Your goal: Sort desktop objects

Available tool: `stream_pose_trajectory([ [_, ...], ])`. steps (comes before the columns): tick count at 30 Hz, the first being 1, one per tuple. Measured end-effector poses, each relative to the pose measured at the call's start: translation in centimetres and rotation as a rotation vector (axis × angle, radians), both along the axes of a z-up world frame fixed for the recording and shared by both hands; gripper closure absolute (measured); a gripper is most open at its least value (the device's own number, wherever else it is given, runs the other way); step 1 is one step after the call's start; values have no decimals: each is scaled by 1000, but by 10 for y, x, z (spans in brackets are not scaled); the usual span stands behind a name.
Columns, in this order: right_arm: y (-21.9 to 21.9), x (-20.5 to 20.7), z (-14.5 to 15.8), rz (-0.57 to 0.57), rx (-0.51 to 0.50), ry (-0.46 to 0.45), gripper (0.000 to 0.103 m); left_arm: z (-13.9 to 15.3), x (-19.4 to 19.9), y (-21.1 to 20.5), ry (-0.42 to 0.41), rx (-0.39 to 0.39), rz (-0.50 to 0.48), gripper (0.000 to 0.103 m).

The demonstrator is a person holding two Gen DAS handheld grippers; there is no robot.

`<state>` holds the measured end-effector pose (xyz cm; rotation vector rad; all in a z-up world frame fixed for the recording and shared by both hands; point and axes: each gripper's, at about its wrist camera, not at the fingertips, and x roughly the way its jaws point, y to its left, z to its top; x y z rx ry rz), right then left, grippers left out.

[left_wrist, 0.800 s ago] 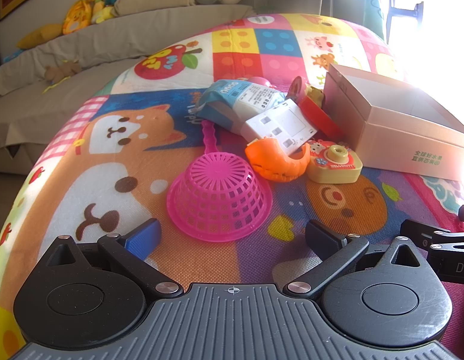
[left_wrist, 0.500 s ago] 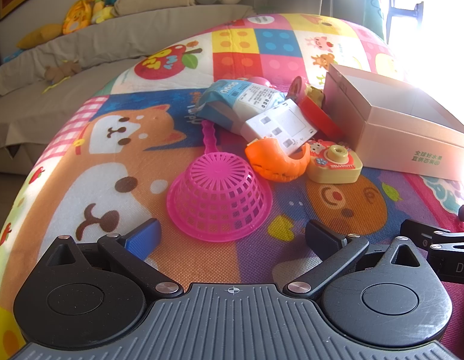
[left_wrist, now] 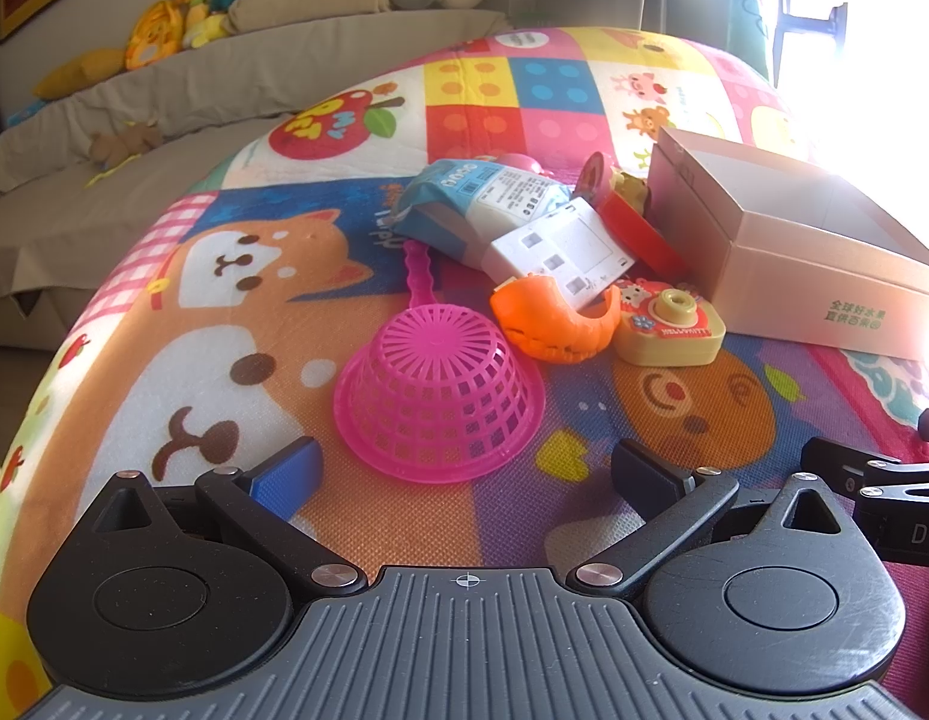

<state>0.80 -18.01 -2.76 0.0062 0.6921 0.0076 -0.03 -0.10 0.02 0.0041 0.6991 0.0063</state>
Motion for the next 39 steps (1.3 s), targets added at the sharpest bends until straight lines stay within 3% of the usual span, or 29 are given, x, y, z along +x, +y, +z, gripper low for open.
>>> stream_pose_trajectory([
  [39,0,-1,-1,0,0,-1,0,0,-2,-1,2,1,0,0],
])
